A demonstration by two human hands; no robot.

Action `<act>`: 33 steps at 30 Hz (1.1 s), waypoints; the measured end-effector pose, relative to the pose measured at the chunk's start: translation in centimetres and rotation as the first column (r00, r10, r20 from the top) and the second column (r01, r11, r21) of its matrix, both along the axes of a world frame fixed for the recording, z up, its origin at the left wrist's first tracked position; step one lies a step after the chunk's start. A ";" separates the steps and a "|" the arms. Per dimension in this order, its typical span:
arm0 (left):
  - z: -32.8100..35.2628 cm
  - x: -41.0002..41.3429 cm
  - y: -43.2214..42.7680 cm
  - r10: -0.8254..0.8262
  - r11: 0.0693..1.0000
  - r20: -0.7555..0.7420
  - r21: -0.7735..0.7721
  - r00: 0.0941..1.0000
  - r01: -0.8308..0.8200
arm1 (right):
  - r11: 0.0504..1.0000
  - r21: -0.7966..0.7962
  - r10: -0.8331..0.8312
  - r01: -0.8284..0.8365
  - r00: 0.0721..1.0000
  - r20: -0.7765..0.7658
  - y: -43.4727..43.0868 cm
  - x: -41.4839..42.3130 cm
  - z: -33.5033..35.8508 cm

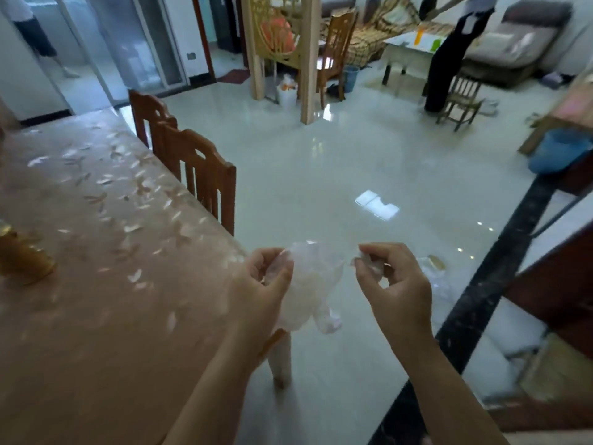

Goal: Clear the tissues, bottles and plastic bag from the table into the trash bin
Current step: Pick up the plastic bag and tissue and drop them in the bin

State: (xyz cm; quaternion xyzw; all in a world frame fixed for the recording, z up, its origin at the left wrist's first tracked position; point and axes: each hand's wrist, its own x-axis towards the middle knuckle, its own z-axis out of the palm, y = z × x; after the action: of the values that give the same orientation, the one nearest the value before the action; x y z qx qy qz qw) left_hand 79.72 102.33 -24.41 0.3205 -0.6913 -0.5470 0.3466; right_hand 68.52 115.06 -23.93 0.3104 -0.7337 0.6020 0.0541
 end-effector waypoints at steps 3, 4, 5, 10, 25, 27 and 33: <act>-0.2 -4.8 2.5 -0.080 0.997 0.005 0.007 0.997 0.080 | 0.996 -0.001 -0.086 0.086 0.996 0.014 3.3 -3.8 0.1; -0.3 -6.2 3.1 -0.102 0.995 0.004 0.014 0.995 0.102 | 0.994 0.002 -0.111 0.111 0.994 0.018 4.2 -4.9 0.0; -0.3 -7.6 3.6 -0.128 0.992 -0.005 0.021 0.992 0.128 | 0.991 0.006 -0.133 0.133 0.991 0.021 4.9 -5.8 -0.2; -0.6 -14.4 4.7 -0.243 0.969 -0.029 0.037 0.970 0.244 | 0.972 0.010 -0.234 0.234 0.972 0.019 6.9 -11.0 -0.9; -1.1 -40.1 -5.0 -0.239 0.959 -0.107 0.129 0.965 0.252 | 0.961 0.057 -0.270 0.271 0.962 -0.022 -3.8 -35.4 2.1; -0.5 -42.6 -7.5 -0.211 0.965 -0.133 0.131 0.968 0.228 | 0.972 0.049 -0.228 0.230 0.973 -0.038 -6.5 -38.3 3.0; -0.9 -46.5 -13.9 -0.081 0.989 -0.118 0.116 0.990 0.095 | 0.992 0.045 -0.117 0.115 0.993 0.036 -13.9 -44.1 2.0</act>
State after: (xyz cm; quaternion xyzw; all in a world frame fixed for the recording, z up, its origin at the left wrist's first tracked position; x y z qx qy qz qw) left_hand 33.24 88.40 -25.33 0.2785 -0.6497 -0.6199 0.3407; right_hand 24.46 101.19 -21.93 0.2568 -0.7640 0.5880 0.0682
